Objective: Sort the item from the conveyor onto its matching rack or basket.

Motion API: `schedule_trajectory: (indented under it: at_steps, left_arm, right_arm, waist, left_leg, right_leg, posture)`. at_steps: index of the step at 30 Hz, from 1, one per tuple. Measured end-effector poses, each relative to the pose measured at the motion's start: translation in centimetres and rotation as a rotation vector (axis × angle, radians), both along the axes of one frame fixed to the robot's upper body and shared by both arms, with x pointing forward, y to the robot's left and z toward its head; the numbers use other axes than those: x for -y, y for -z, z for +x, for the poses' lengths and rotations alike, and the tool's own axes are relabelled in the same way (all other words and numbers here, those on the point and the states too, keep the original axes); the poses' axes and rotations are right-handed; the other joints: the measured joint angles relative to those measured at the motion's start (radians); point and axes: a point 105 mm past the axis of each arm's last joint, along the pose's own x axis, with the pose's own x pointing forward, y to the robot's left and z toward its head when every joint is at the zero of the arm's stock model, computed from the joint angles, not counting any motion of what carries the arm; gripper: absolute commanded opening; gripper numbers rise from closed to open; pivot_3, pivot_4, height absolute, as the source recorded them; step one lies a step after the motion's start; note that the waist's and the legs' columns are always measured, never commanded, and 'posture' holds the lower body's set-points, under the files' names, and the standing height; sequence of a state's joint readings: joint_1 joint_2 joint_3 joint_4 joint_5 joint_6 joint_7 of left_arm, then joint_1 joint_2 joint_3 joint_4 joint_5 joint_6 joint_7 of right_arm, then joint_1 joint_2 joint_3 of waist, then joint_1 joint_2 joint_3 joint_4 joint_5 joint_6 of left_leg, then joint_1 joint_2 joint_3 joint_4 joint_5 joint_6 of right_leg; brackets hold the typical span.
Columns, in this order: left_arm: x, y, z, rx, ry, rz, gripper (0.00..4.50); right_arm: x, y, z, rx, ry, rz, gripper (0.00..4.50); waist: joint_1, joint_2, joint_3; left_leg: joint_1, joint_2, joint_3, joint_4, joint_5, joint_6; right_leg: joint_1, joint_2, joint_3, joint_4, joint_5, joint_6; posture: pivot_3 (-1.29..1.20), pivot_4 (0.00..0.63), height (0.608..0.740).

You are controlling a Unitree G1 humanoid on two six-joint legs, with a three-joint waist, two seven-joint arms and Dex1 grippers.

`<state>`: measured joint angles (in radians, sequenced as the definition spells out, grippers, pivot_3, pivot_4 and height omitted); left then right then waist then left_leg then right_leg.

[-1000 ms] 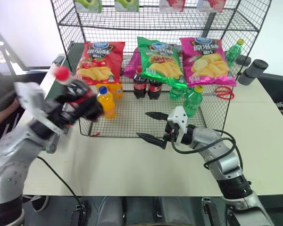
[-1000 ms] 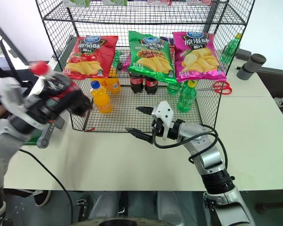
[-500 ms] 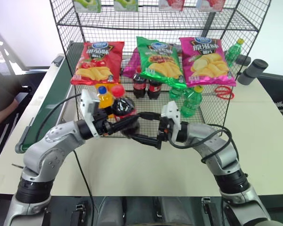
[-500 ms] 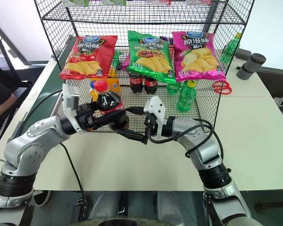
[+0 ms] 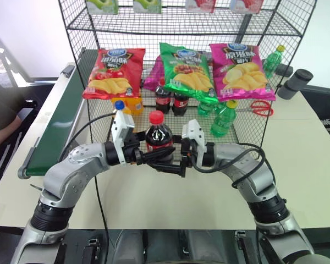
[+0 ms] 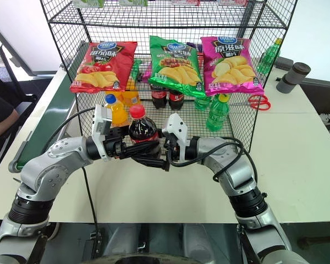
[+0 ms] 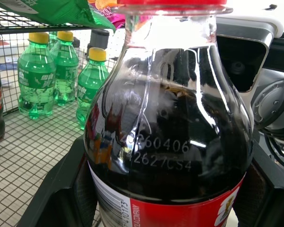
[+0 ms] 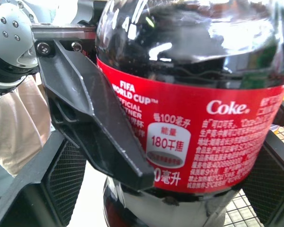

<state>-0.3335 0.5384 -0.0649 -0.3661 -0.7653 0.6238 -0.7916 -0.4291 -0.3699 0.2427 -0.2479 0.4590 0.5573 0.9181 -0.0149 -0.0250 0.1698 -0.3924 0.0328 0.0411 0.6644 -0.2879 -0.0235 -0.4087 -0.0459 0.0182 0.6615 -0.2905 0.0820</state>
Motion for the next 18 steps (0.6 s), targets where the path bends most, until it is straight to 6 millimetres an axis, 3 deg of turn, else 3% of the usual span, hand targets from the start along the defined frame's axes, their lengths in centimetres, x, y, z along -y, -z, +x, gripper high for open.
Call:
schedule_trajectory:
  at_steps: [2,5,7,9,18]
  left_arm:
    - [0.1,0.1,-0.1,-0.004,0.005,-0.003,3.04]
    - [0.1,0.1,-0.1,-0.003,0.004,-0.005,3.04]
    - [0.1,0.1,-0.1,-0.004,0.005,-0.007,4.08]
    - [0.1,-0.3,0.0,0.000,-0.004,-0.024,4.44]
    - [-1.4,-1.1,-0.1,-0.005,-0.067,-0.036,4.44]
  right_arm:
    - [0.1,0.1,0.0,-0.004,0.001,-0.004,3.06]
    - [0.1,0.1,0.0,-0.005,0.001,-0.003,2.95]
    - [0.1,0.1,0.0,-0.004,0.000,-0.001,2.95]
    - [-0.2,0.4,-0.2,-0.017,-0.011,-0.003,2.95]
    - [-0.3,1.4,-0.1,-0.034,0.005,-0.025,2.95]
  waist:
    - [0.000,0.000,0.000]
    - [0.000,0.000,0.000]
    - [0.000,0.000,0.000]
    - [0.000,0.000,0.000]
    - [-0.004,0.000,0.000]
  left_leg:
    - [0.000,0.000,0.000,0.000,0.000,0.000]
    - [0.000,0.000,0.000,0.000,0.000,0.000]
    - [0.000,0.000,0.000,0.000,0.000,0.000]
    - [0.000,0.000,0.000,0.000,0.000,0.000]
    - [0.000,0.001,0.000,0.000,0.000,0.000]
  right_leg:
    - [0.000,0.000,0.000,0.000,0.000,0.000]
    - [0.000,0.000,0.000,0.000,0.000,0.000]
    - [0.000,0.000,0.000,0.000,0.000,0.000]
    - [0.000,0.000,0.000,0.000,0.000,0.000]
    - [0.000,-0.001,0.000,0.000,0.000,0.000]
  posture:
    - [0.00,0.150,0.734]
    - [0.00,0.150,0.734]
    - [0.00,0.150,0.734]
    - [0.00,0.150,0.734]
    - [0.00,0.150,0.734]
